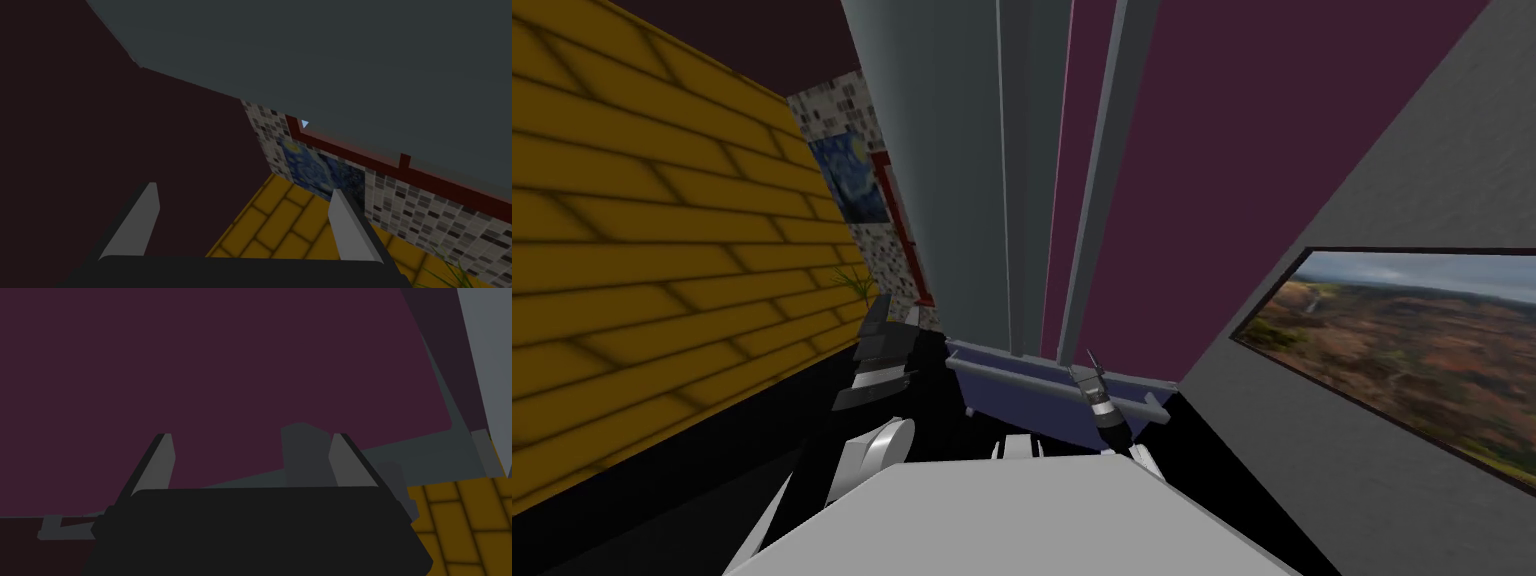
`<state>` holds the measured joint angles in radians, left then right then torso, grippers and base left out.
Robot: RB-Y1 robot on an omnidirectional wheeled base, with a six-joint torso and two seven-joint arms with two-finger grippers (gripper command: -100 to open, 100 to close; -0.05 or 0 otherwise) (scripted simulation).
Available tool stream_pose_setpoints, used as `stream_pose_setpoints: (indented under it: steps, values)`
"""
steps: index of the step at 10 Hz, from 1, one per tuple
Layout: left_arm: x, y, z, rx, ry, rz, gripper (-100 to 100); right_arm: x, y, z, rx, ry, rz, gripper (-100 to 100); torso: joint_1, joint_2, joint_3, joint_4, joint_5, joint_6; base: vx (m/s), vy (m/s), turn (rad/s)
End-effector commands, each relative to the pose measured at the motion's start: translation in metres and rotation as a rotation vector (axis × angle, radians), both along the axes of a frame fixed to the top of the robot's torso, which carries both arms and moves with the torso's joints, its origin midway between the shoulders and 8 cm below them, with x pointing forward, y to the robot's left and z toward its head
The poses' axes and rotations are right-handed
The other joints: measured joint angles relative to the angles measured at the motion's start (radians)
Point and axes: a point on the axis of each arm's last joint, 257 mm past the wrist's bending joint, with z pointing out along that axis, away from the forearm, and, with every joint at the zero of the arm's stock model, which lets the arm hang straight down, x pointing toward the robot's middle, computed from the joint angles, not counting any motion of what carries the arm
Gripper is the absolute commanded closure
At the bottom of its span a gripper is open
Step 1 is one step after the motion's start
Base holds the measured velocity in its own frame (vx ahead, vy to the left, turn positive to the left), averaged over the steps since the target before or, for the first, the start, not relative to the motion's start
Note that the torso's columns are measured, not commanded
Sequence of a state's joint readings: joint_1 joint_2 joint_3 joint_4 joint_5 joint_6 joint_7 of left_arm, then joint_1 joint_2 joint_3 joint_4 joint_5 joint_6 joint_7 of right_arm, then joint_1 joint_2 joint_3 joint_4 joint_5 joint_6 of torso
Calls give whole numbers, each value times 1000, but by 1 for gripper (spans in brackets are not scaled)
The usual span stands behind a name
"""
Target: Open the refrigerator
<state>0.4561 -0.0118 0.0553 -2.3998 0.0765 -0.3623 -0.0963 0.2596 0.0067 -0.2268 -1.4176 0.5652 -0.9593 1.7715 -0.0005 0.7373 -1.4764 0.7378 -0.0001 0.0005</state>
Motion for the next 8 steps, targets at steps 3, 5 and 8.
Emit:
stream_pose_setpoints:
  steps: [3,5,8]
  values:
    - [0,0,0,0,0,0,0,-12,53,11,7,3,131,-100,1,1,1,1,0,-2,108,16,-318]
    - [0,0,0,0,0,0,0,-14,50,6,-2,15,125,-100,2,1,0,3,2,-3,53,36,-122]
    - [0,0,0,0,0,0,0,-2,15,4,-11,4,34,100,2,-1,-2,1,0,-6,-99,-36,319]
